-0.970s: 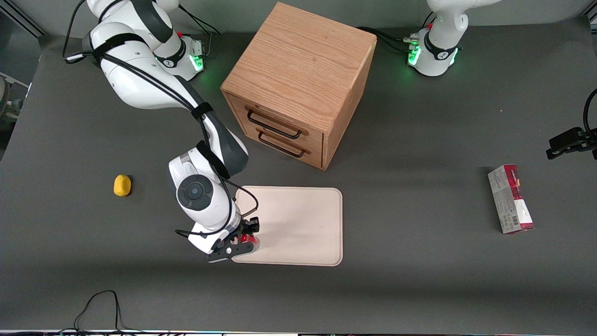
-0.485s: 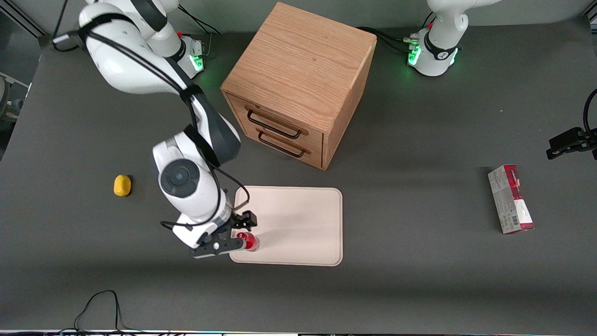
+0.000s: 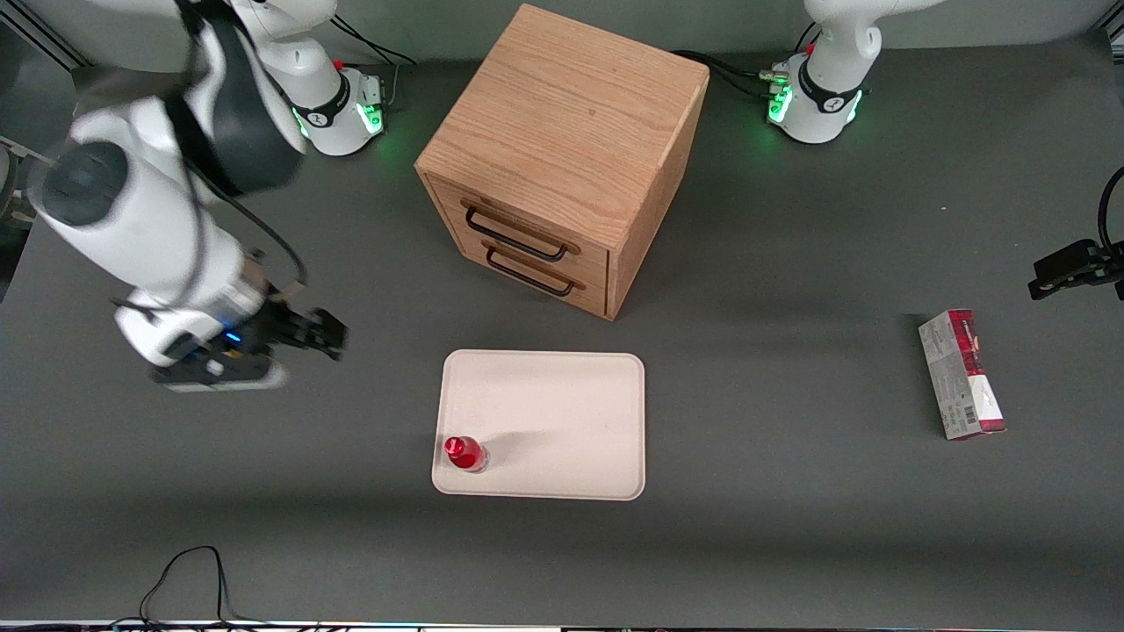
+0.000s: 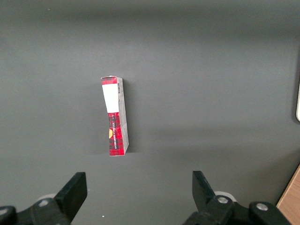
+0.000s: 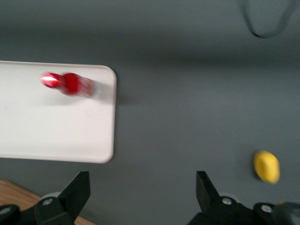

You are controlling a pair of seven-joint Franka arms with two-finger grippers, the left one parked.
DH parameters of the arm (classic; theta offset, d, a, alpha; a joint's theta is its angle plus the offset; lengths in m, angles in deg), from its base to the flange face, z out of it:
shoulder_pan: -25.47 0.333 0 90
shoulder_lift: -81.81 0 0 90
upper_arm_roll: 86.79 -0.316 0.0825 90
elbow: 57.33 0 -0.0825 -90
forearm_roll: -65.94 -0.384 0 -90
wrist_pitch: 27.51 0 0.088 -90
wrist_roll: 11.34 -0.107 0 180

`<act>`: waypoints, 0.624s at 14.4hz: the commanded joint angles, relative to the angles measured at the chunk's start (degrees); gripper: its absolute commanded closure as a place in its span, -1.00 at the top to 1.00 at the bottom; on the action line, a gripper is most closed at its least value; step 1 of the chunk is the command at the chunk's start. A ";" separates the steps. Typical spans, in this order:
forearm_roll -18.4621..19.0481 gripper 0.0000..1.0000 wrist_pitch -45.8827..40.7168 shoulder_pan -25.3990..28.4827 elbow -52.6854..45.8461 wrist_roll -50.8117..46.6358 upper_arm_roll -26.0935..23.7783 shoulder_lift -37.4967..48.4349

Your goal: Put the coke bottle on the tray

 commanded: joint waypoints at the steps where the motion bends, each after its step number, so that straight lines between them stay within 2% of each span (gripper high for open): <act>1: -1.52 1.00 -0.86 0.41 15.02 1.14 2.33 15.23; 4: -1.69 1.00 -6.22 0.49 16.45 7.63 6.37 20.88; 9: -1.78 1.00 -8.26 0.41 16.01 9.84 8.75 21.24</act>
